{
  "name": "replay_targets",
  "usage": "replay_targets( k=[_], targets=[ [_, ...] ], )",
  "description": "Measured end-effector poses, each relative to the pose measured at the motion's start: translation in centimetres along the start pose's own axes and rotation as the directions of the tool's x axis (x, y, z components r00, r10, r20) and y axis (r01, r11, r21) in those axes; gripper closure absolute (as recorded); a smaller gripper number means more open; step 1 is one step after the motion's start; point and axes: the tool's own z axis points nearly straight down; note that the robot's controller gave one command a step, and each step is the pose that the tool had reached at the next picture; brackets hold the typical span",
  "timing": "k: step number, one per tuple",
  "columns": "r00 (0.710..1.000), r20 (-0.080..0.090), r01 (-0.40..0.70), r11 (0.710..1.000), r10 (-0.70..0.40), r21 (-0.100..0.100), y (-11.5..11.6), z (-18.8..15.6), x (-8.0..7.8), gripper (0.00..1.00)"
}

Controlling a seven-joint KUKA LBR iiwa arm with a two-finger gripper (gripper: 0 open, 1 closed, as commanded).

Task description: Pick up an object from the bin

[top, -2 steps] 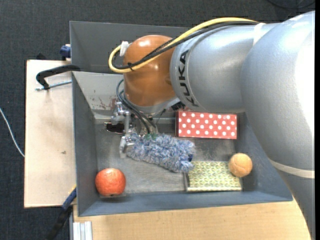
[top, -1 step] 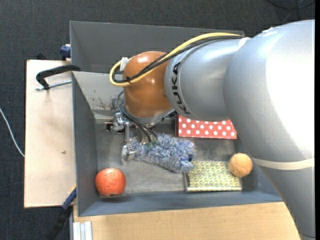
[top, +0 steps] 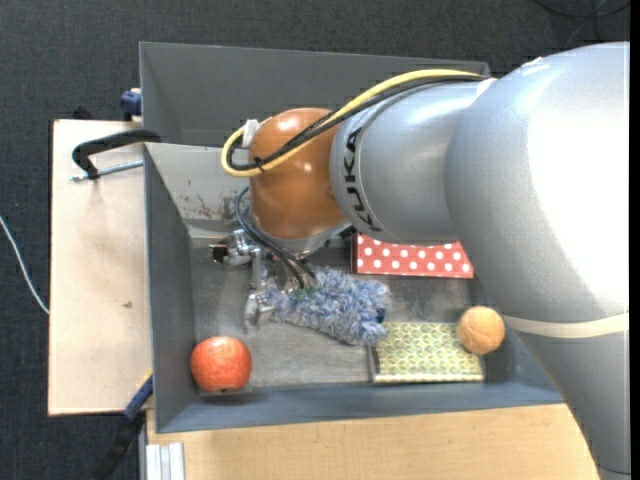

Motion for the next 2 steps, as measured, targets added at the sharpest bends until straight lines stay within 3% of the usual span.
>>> replay_targets(
  k=[1, 2],
  targets=[
    [1.0, 0.003, -0.006, 1.0, 0.006, 0.0, -0.8, -1.2, 0.5, 0.0],
    [0.981, 0.01, 0.195, 0.981, -0.195, 0.001, -5.9, -0.1, -1.6, 1.0]
  ],
)
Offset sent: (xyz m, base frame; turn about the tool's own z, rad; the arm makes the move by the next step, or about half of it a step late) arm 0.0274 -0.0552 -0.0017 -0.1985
